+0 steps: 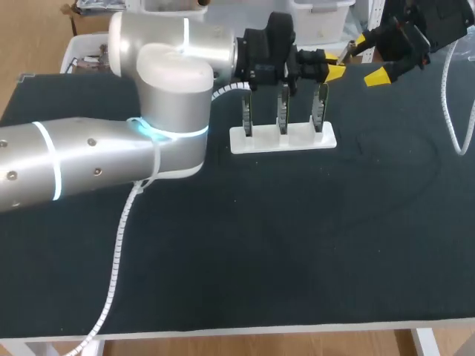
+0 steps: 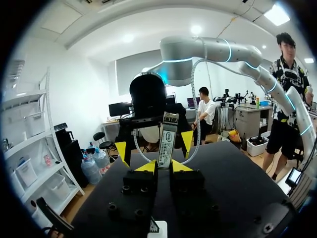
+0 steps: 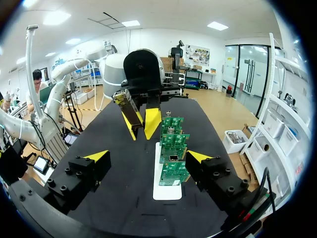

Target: Pick up the optical module with the left hand, and insert it into the network port with the right hand.

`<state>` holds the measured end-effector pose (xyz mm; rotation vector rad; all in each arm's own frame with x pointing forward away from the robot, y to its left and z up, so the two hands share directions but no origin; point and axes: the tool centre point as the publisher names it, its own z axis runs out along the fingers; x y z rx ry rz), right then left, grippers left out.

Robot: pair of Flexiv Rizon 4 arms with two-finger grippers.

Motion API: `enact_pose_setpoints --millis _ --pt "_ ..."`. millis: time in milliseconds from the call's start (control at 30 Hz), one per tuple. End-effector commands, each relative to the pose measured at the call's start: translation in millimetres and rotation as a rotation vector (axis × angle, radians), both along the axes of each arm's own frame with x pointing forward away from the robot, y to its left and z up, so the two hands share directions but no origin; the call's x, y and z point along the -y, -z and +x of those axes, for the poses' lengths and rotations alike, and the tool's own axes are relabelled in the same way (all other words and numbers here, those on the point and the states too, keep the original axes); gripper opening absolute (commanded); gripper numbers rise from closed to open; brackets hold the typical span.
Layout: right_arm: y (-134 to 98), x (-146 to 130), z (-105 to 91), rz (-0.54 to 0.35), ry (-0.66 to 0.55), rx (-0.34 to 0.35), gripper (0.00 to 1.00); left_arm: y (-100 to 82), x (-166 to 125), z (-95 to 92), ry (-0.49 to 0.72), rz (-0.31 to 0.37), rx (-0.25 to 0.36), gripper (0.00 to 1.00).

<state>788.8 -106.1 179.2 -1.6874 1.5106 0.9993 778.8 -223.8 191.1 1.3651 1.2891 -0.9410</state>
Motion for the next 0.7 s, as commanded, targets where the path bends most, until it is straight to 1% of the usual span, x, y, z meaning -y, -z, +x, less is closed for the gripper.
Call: enact_pose_setpoints --millis 33,133,167,433,533,700 --pt "-0.3 -0.2 -1.6 -0.001 0.003 0.002 1.00 -0.1 5.2 8.5 0.011 0.008 -0.004 0.00" --pt "-0.3 -0.2 -1.6 -0.001 0.003 0.002 1.00 -0.5 4.3 7.4 0.005 0.018 -0.012 0.00" --pt "-0.3 -0.2 -1.6 -0.001 0.003 0.002 1.00 -0.8 3.9 6.0 0.006 0.030 -0.018 0.00" --pt "-0.3 -0.2 -1.6 -0.001 0.003 0.002 1.00 -0.7 3.1 4.1 0.004 0.031 -0.018 0.00" --pt "-2.6 -7.9 -4.8 0.019 -0.031 0.035 1.00 -0.7 3.1 4.1 0.004 0.031 -0.018 0.00" --pt "-16.4 -11.5 -7.7 0.020 -0.046 0.086 1.00 -0.7 3.1 4.1 0.004 0.031 -0.018 0.00"
